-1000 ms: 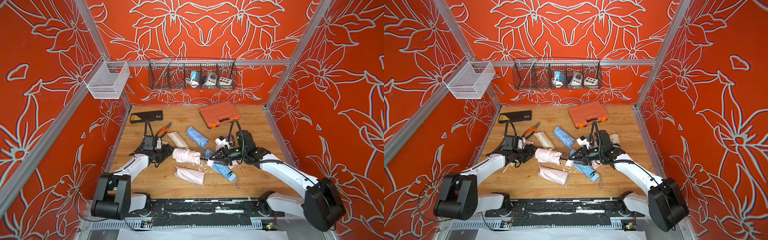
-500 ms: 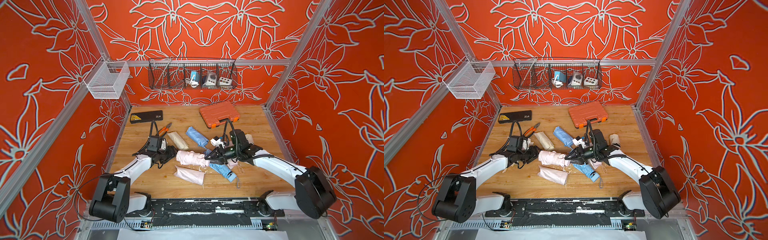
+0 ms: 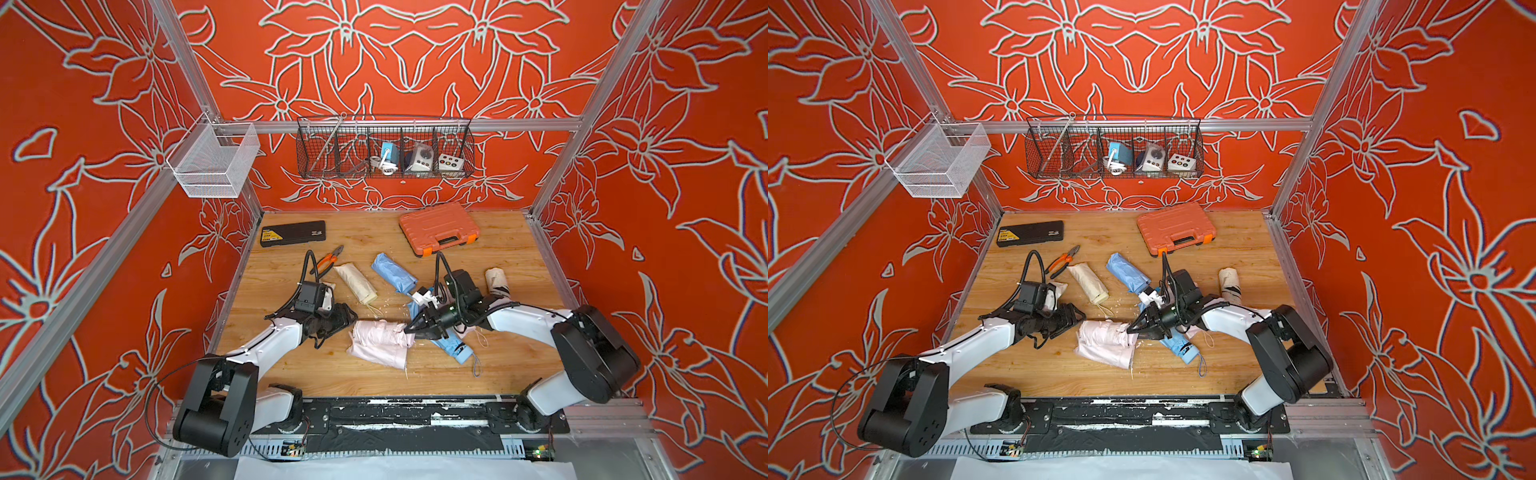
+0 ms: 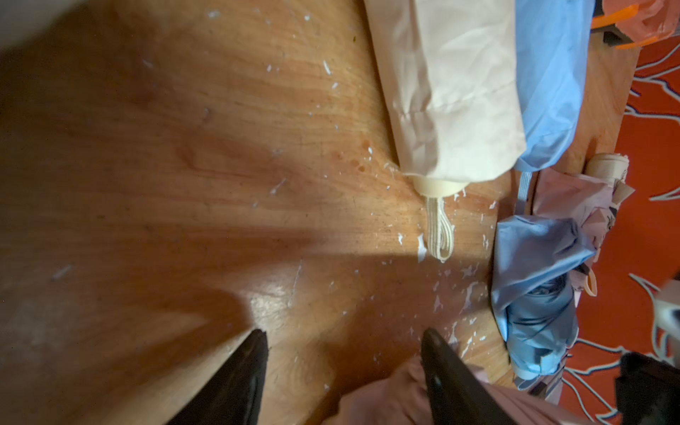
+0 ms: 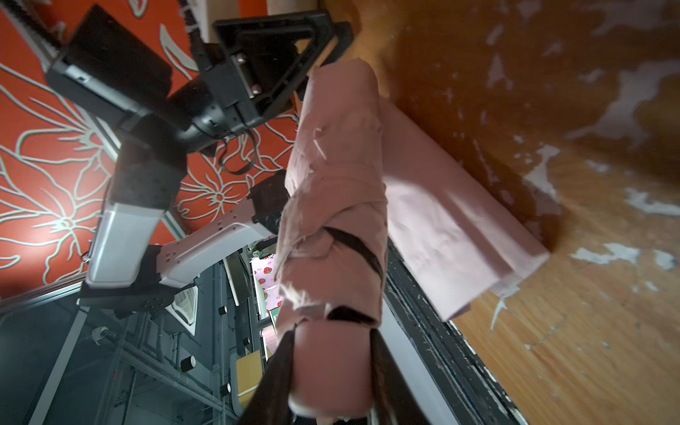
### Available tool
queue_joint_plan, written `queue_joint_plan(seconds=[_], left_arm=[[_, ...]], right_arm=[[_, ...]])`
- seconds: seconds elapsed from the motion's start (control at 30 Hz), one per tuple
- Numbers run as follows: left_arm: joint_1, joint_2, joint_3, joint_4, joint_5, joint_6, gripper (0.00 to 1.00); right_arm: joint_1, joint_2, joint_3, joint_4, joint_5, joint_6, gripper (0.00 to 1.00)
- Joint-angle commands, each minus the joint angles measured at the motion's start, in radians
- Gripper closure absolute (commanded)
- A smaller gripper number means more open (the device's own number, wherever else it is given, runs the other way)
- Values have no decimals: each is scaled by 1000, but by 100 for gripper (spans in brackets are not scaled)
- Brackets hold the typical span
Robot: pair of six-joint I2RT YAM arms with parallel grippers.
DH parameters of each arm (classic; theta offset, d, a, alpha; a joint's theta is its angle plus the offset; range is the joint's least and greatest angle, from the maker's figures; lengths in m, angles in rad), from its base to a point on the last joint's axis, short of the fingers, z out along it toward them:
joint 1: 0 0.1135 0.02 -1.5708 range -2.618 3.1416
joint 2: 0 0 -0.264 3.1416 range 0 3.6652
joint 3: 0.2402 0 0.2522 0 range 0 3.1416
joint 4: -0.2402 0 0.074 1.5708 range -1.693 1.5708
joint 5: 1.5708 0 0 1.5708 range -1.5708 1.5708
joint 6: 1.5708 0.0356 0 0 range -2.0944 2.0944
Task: Take umbrellas out of sleeves
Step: Place the umbrella in the umbrella sleeve.
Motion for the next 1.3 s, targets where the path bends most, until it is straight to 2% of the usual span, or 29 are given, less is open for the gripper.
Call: queue_joint_plan(seconds=[0.0,0.1,0.27,0.33,0.4,0.6,0.7,0.77,0.83,0.93,1.03,1.17,1.27], left_arm=[[-3,16,2,-13,-11,31,34],[-3,50,3,-9,-42,46,33],[-3,87,0,10,-52,51,32],[-1,84,9,12,-53,47,31],[0,80,27,5,-52,48,31],[9,62,94,-27,-31,49,29],[10,41,112,-36,-2,45,27],[11,18,116,-44,18,35,24],[11,-14,121,-50,40,25,23],[13,-65,119,-40,69,6,21],[13,-91,100,-22,109,-18,19],[13,-116,37,19,178,-71,18],[10,-138,-8,12,210,-90,18]], right_arm=[[21,57,-19,-11,2,-109,91],[36,113,-30,2,25,-148,88],[34,168,-19,-31,62,-200,61],[33,142,8,-121,93,-259,43],[30,102,46,-250,144,-339,33],[24,-40,104,-464,256,-415,29],[28,-139,192,-621,396,-485,29],[33,-206,263,-699,505,-541,22],[31,-230,356,-776,639,-589,10],[31,-132,500,-883,782,-676,1],[32,22,647,-965,868,-750,1],[33,174,800,-971,1003,-828,1],[34,280,915,-969,1033,-886,1]])
